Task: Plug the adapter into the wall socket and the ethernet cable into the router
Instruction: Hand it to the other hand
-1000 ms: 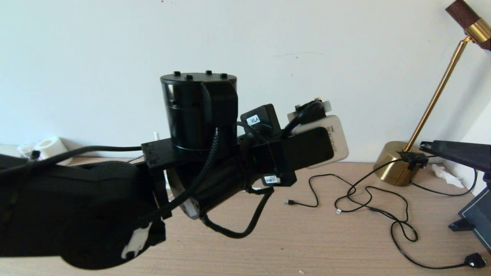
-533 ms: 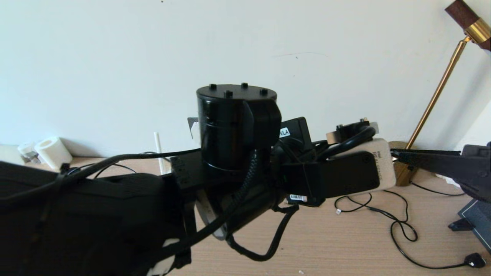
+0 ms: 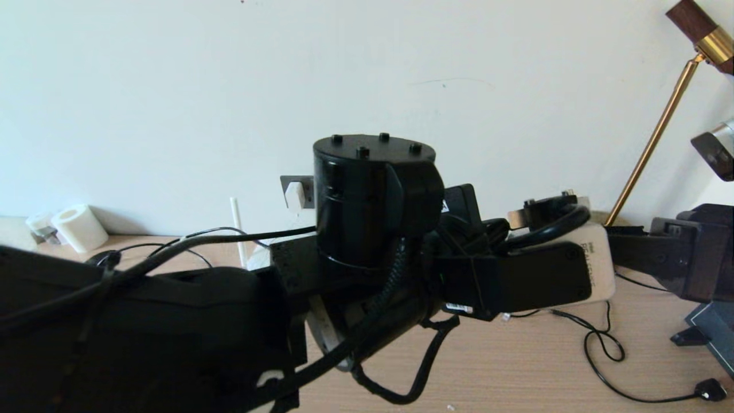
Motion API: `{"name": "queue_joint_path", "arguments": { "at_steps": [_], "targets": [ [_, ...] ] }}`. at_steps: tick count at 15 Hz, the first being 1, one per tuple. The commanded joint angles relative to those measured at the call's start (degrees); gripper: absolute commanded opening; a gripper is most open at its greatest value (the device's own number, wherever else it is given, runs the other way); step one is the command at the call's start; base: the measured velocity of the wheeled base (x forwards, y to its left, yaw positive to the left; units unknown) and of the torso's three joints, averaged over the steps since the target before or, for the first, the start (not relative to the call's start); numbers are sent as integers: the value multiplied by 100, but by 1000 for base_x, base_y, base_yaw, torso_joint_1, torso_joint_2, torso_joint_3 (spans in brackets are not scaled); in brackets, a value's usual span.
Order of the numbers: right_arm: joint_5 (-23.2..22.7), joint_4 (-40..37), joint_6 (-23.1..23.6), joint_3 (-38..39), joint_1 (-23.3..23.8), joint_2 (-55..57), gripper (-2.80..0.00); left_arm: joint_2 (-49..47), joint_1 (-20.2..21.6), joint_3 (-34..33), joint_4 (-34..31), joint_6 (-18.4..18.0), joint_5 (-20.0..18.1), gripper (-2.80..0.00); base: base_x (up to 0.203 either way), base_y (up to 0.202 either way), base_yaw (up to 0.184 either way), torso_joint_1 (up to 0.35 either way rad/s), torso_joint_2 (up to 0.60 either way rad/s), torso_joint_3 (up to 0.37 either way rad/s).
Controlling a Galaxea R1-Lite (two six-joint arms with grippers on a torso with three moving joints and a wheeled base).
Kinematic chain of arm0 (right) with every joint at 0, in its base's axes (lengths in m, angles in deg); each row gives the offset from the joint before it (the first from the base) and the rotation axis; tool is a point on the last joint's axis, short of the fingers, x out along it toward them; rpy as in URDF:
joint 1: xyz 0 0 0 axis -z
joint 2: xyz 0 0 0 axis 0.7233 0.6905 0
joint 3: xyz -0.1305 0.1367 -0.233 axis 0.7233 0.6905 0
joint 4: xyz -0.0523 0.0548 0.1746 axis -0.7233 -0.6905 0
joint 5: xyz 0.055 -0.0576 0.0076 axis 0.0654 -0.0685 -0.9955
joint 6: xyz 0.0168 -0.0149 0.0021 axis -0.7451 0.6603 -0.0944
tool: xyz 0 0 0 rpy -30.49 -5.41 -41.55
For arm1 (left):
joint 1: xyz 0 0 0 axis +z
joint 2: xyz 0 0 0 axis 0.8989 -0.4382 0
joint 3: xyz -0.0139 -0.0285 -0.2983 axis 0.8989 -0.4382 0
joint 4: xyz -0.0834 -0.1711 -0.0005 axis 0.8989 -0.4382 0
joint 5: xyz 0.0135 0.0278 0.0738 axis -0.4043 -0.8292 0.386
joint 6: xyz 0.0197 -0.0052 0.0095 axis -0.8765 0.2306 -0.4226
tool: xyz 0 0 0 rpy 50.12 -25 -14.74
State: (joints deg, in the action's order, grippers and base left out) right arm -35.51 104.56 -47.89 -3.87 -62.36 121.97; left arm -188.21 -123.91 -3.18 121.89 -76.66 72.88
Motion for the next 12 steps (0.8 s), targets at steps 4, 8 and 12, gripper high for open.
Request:
{"name": "queue_joint_path", "arguments": {
  "at_steps": [4, 8, 12],
  "targets": [
    [126, 21, -7, -77, -59, 78, 0, 30, -48, -31, 19, -33, -39, -280, 0, 0, 0, 0, 0, 0],
    [177, 15, -7, -68, -182, 78, 0, 48, -65, -49, 28, -33, -39, -280, 0, 0, 0, 0, 0, 0],
    [390, 21, 24, -72, -432, 87, -242, 92, -83, -146, 37, -33, -39, -280, 0, 0, 0, 0, 0, 0]
  ]
}}
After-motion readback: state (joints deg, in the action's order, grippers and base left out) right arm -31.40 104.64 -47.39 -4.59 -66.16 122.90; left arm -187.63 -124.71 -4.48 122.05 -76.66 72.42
